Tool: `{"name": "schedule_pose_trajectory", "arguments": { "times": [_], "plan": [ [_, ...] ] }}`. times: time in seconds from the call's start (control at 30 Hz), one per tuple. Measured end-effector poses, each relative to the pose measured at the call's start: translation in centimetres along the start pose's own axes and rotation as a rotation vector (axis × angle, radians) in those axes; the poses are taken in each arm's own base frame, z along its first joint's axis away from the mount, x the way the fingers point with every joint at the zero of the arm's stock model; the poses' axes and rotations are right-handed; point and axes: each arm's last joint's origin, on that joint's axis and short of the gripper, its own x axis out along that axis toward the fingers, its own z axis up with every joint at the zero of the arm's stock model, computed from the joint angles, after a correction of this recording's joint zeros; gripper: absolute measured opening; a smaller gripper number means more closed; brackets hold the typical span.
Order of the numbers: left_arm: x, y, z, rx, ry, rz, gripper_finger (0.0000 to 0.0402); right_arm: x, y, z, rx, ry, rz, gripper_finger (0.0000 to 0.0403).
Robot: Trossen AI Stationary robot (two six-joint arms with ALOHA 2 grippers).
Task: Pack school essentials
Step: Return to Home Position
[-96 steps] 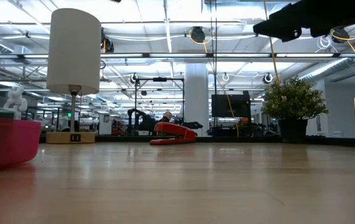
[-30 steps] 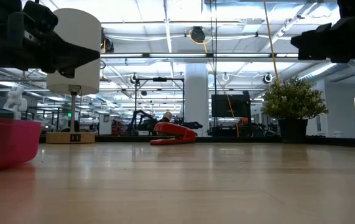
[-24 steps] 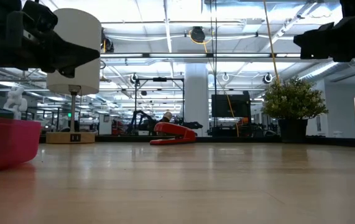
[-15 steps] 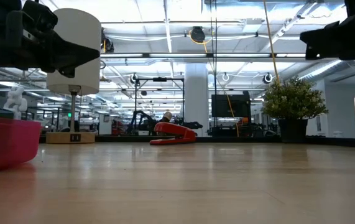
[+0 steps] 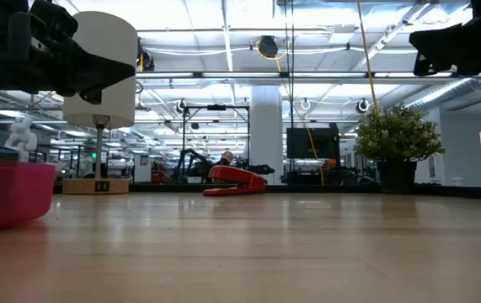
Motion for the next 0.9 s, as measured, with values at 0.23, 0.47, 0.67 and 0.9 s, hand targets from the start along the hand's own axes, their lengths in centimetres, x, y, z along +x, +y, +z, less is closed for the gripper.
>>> {"name": "schedule_pose_trajectory", "arguments": {
  "times": [0.23, 0.47, 0.67, 0.9],
  "plan": [
    [0.0, 0.0, 0.1, -0.002, -0.007, -0.013, 0.0003, 0.0, -1.1, -0.3, 0.027, 0.018, -0.066, 0.0],
    [0.0, -0.1, 0.1, -0.004, -0.007, -0.023, 0.0005, -0.1, -1.4, -0.7, 0.023, 0.054, -0.093, 0.0],
    [0.0, -0.1, 0.0, 0.012, -0.006, -0.032, 0.0009, -0.1, -1.8, -0.7, -0.021, 0.074, -0.173, 0.0],
    [-0.2, -0.4, 0.2, 0.022, -0.009, -0.056, 0.0004, -0.2, -1.7, -1.5, 0.04, 0.149, -0.174, 0.0]
  ]
}}
